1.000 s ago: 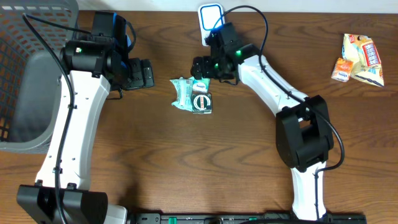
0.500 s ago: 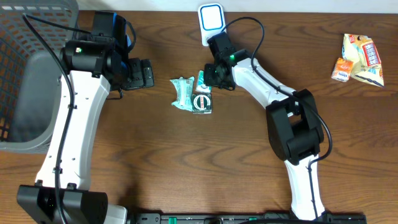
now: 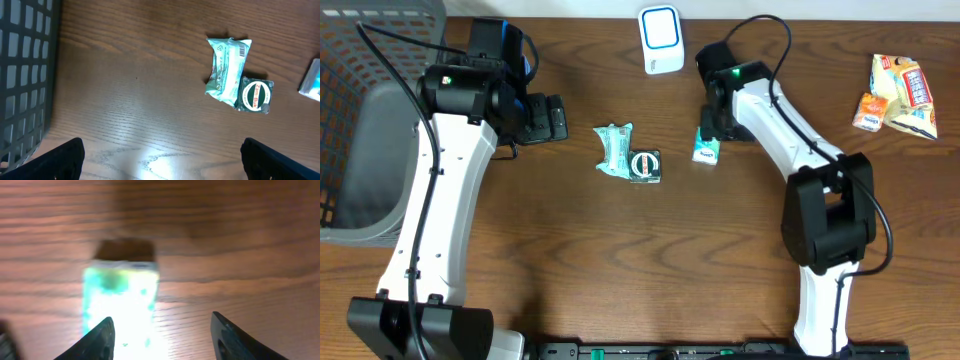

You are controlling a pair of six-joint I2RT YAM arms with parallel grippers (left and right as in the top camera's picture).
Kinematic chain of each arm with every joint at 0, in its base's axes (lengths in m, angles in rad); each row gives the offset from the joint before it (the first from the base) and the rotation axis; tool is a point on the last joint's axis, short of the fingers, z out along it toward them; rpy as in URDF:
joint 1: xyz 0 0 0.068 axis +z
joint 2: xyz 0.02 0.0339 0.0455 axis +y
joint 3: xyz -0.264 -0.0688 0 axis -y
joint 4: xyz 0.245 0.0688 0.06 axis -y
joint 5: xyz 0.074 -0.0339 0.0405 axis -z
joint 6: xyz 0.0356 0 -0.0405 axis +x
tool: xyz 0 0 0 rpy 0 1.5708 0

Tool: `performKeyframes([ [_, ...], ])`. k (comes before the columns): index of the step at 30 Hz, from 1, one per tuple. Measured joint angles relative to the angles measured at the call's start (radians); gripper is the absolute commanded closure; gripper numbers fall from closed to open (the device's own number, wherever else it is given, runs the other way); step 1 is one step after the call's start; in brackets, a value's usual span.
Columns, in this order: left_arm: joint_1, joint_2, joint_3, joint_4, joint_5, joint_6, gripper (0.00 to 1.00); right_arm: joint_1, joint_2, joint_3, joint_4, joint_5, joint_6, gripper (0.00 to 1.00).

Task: Scan the item barcode

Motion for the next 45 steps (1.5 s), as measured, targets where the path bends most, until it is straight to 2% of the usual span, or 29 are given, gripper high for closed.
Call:
performKeyframes([
  [8,0.0,0.0,0.0,0.0,0.0,0.0,0.02,0.104,-0.003,-0.001,0.05,-0.023,-0.049,0.5],
  [16,0.0,0.0,0.0,0.0,0.0,0.0,0.02,0.156,0.045,-0.005,0.047,0.117,-0.013,0.54],
  [20,0.0,0.0,0.0,0.0,0.0,0.0,0.02,0.156,0.113,-0.016,0.044,0.157,0.008,0.65],
  [22,0.0,0.0,0.0,0.0,0.0,0.0,0.02,0.157,0.121,-0.016,0.043,0.182,0.014,0.8],
  [23,0.0,0.0,0.0,0.0,0.0,0.0,0.02,0.158,0.121,-0.016,0.042,0.189,0.017,0.93],
  [24,0.0,0.0,0.0,0.0,0.0,0.0,0.02,0.157,0.121,-0.016,0.04,0.198,0.013,0.99],
  [30,0.0,0.0,0.0,0.0,0.0,0.0,0.02,0.151,0.119,-0.002,0.01,0.193,0.019,0.99],
  [34,0.0,0.0,0.0,0.0,0.0,0.0,0.02,0.102,0.09,0.016,-0.004,0.027,-0.039,0.99],
  [41,0.0,0.0,0.0,0.0,0.0,0.0,0.02,-0.063,0.006,0.033,-0.014,-0.596,-0.271,0.99],
  [45,0.0,0.0,0.0,0.0,0.0,0.0,0.02,-0.133,0.006,-0.064,0.028,-0.82,-0.336,0.99],
])
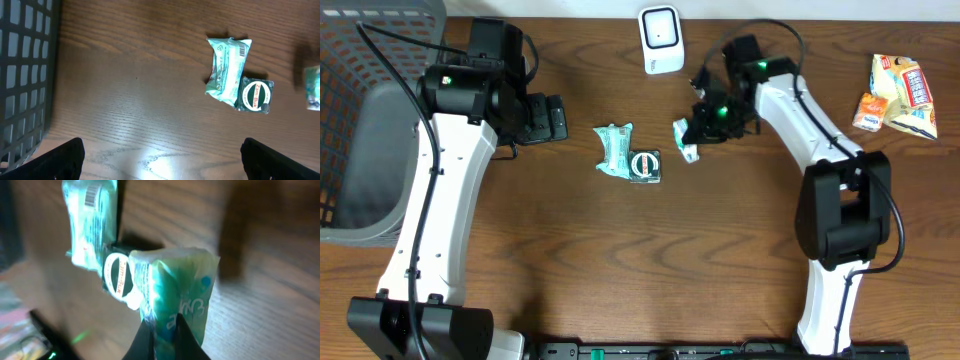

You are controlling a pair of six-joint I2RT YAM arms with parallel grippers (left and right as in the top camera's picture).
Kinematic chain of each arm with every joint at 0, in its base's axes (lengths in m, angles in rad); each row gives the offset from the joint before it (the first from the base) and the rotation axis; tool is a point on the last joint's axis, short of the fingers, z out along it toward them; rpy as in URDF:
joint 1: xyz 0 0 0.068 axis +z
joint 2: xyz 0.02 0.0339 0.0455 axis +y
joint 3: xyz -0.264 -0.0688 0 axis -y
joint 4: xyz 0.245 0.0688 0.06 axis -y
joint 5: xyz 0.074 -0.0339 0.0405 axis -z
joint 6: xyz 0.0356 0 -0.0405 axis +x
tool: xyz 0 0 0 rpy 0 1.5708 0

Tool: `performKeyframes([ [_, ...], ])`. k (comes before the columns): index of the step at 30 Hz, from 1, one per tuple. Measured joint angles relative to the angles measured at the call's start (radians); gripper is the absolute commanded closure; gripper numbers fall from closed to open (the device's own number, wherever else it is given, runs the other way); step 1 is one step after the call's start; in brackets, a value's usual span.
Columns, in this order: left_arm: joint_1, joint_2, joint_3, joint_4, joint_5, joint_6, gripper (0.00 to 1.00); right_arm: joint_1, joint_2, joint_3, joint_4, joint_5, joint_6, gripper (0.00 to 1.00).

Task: Scan the item barcode

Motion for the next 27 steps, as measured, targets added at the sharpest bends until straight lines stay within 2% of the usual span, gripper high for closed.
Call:
performKeyframes([
  [4,0.0,0.0,0.0,0.0,0.0,0.0,0.02,-0.05,0.0,-0.138,0.093,-0.094,-0.021,0.99],
  [6,0.0,0.0,0.0,0.0,0.0,0.0,0.02,-0.08,0.0,-0.214,0.132,-0.116,-0.027,0.84],
  [8,0.0,0.0,0.0,0.0,0.0,0.0,0.02,-0.109,0.0,-0.24,0.135,-0.115,-0.023,0.61],
  [9,0.0,0.0,0.0,0.0,0.0,0.0,0.02,-0.129,0.0,-0.242,0.127,-0.093,-0.017,0.57],
  [13,0.0,0.0,0.0,0.0,0.0,0.0,0.03,-0.211,0.0,-0.222,0.046,0.019,0.011,0.55],
  [19,0.0,0.0,0.0,0.0,0.0,0.0,0.02,-0.282,0.0,-0.05,-0.163,0.106,0.025,0.52],
  [23,0.0,0.0,0.0,0.0,0.0,0.0,0.02,-0.249,-0.003,-0.009,-0.194,0.117,0.018,0.53],
  [27,0.0,0.0,0.0,0.0,0.0,0.0,0.02,-0.178,-0.003,-0.025,-0.122,0.122,0.024,0.49],
])
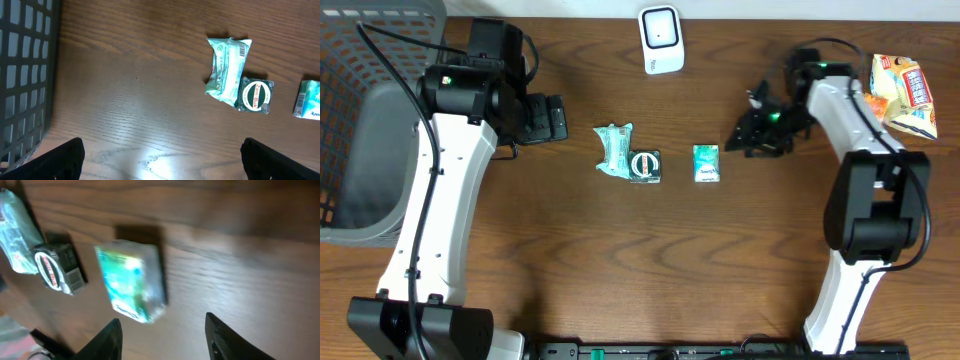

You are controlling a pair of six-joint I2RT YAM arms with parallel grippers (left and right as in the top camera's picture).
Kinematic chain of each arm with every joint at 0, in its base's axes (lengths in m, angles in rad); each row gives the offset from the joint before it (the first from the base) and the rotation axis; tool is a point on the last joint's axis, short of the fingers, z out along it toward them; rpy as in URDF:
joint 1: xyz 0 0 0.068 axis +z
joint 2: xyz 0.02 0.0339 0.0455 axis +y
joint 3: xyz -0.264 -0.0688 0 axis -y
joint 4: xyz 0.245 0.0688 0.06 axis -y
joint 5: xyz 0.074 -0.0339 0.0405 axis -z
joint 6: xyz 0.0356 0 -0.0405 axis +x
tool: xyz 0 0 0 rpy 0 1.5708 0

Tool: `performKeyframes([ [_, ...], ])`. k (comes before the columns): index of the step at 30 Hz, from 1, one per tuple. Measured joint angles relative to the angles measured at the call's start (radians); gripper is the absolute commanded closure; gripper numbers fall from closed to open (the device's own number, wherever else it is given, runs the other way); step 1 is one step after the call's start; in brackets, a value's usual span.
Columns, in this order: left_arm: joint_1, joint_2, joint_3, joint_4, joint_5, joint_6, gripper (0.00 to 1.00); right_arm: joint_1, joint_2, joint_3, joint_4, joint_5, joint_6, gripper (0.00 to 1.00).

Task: Scan the item barcode

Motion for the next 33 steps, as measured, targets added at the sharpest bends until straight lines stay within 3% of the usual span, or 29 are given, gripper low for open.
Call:
performKeyframes([
  [4,0.0,0.0,0.0,0.0,0.0,0.0,0.02,0.053,0.0,-0.054,0.099,-0.002,0.055,0.39],
  [10,0.0,0.0,0.0,0.0,0.0,0.0,0.02,0.087,-0.011,-0.182,0.242,-0.016,0.117,0.41],
  [14,0.0,0.0,0.0,0.0,0.0,0.0,0.02,0.116,-0.033,-0.245,0.325,-0.035,0.134,0.75],
  [19,0.0,0.0,0.0,0.0,0.0,0.0,0.02,0.114,-0.034,-0.265,0.329,-0.045,0.158,0.87],
  [21,0.0,0.0,0.0,0.0,0.0,0.0,0.02,0.109,-0.034,-0.265,0.325,-0.051,0.167,0.99],
  [25,0.0,0.0,0.0,0.0,0.0,0.0,0.02,0.084,-0.034,-0.259,0.259,-0.114,0.129,0.99],
  [33,0.0,0.0,0.0,0.0,0.0,0.0,0.02,0.011,-0.079,-0.21,0.14,-0.475,-0.121,0.99],
])
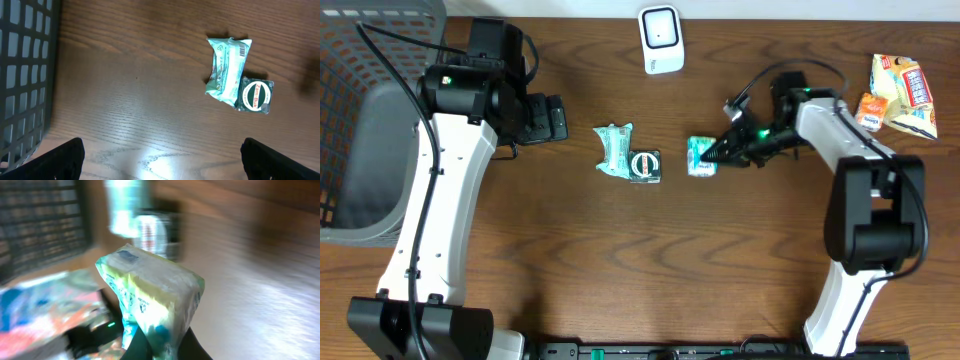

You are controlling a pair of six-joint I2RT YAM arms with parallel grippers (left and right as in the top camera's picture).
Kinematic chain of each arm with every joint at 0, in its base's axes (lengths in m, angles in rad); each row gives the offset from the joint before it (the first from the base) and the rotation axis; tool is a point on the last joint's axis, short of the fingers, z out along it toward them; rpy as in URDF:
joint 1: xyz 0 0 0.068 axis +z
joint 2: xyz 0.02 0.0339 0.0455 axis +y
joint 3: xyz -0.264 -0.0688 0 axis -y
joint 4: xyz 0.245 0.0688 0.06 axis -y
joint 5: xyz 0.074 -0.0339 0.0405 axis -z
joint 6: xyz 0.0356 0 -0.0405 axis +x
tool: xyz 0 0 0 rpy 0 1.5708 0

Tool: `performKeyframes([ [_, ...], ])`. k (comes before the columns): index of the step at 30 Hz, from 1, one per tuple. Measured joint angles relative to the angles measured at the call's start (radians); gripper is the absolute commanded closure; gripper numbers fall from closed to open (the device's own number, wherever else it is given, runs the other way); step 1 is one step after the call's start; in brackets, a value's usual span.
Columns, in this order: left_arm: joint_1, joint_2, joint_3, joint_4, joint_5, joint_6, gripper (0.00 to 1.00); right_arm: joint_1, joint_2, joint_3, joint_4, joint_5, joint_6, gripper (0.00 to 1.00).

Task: Scan the item barcode

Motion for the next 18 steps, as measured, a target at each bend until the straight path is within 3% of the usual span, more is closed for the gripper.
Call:
performKeyframes([
  [7,0.0,0.0,0.0,0.0,0.0,0.0,0.02,-0.011,-0.089,0.011,-0.097,-0.29,-0.233,0.99],
  [18,0.0,0.0,0.0,0.0,0.0,0.0,0.02,-0.011,-0.09,0.011,-0.095,-0.476,-0.323,0.99],
])
